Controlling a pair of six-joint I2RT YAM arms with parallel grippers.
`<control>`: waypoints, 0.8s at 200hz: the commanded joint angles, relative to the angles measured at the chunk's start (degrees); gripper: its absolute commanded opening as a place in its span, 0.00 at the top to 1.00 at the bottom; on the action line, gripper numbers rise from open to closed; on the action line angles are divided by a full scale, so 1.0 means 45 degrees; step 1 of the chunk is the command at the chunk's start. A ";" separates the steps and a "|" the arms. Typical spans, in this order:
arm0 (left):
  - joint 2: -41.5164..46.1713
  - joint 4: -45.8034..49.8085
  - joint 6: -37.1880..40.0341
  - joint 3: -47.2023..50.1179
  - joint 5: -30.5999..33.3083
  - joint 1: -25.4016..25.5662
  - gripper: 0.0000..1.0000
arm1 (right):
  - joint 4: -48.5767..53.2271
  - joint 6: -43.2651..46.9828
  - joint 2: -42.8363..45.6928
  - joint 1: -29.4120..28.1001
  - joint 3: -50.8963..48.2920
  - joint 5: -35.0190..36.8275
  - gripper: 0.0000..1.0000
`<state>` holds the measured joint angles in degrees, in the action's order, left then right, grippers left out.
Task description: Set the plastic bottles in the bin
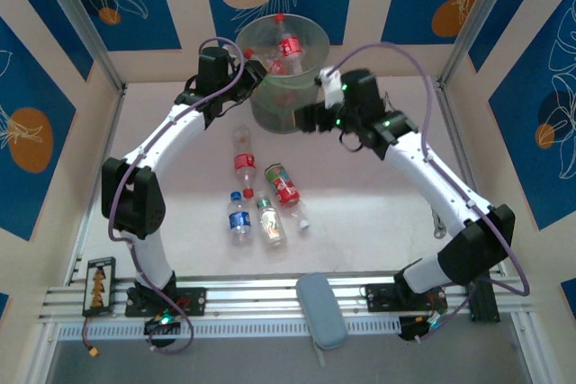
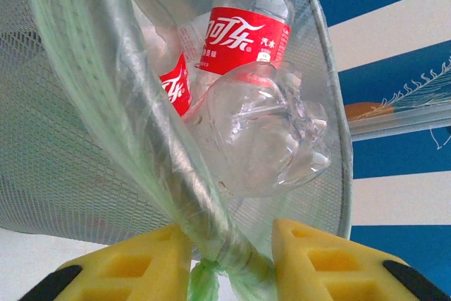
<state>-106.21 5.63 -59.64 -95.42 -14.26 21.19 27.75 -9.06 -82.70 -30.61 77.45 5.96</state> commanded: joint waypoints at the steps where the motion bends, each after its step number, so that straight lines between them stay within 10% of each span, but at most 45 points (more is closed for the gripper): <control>1: 0.0184 0.0828 0.0397 -0.0175 0.0161 0.0064 0.65 | 0.1009 -0.0521 0.0306 -0.0331 -0.1124 0.0891 0.25; 160: 0.0439 -0.0099 -0.0289 0.0515 0.0181 0.0059 0.65 | 0.0042 -0.2726 -0.5251 -0.2846 -0.1274 0.1015 0.25</control>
<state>-105.69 5.04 -60.12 -94.61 -13.85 21.28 28.71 -19.88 -104.64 -42.92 69.30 10.74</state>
